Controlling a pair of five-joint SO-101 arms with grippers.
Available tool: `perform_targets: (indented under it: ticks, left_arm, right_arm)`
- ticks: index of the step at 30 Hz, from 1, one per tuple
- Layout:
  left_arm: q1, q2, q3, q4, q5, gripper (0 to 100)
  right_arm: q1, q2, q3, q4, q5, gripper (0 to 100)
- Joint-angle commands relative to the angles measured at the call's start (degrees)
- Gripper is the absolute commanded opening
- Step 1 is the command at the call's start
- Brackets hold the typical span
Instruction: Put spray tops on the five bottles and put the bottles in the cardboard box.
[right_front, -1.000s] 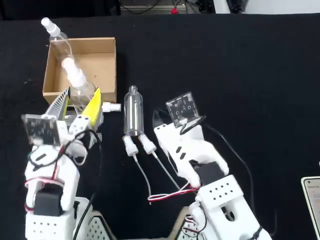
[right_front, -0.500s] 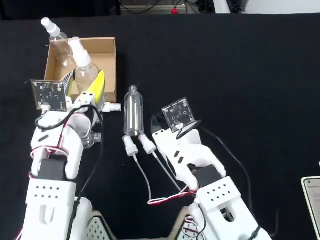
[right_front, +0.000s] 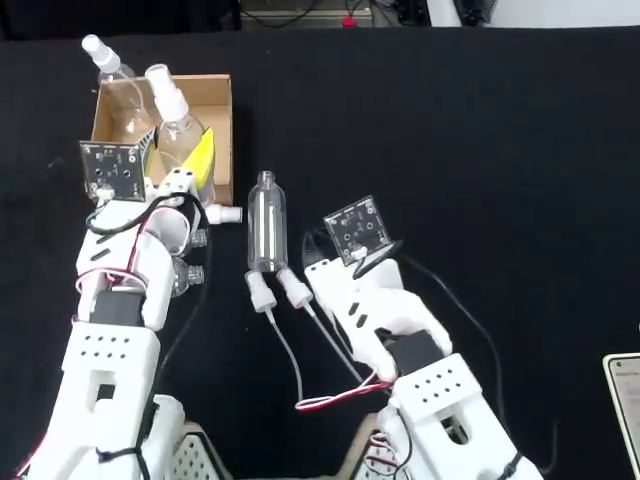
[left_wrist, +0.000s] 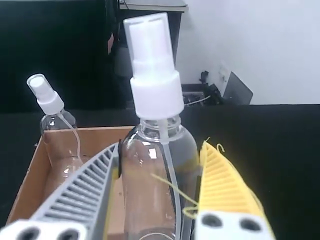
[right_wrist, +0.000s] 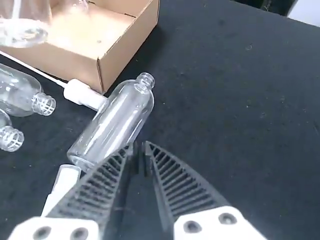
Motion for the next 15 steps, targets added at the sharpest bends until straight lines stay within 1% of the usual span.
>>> perform_targets:
  ticks: [1, 11, 13, 15]
  left_arm:
    - [-0.75, 0.09, -2.86, -1.41, -0.18, 11]
    - [-0.66, 0.18, -2.07, -1.49, -0.18, 11]
    - [-0.66, 0.18, -1.54, -3.78, -0.18, 11]
    - [-0.66, 0.44, -0.13, -8.79, -0.18, 11]
  right_arm:
    - [-0.62, -1.27, -0.4, -1.41, 0.35, 1.5]
    - [-0.62, -1.27, -0.4, -1.41, 0.44, 1.5]
    - [-0.62, -1.27, -0.4, -1.41, 0.44, 1.5]
    - [-0.62, -1.27, -0.4, -1.41, 0.44, 1.5]
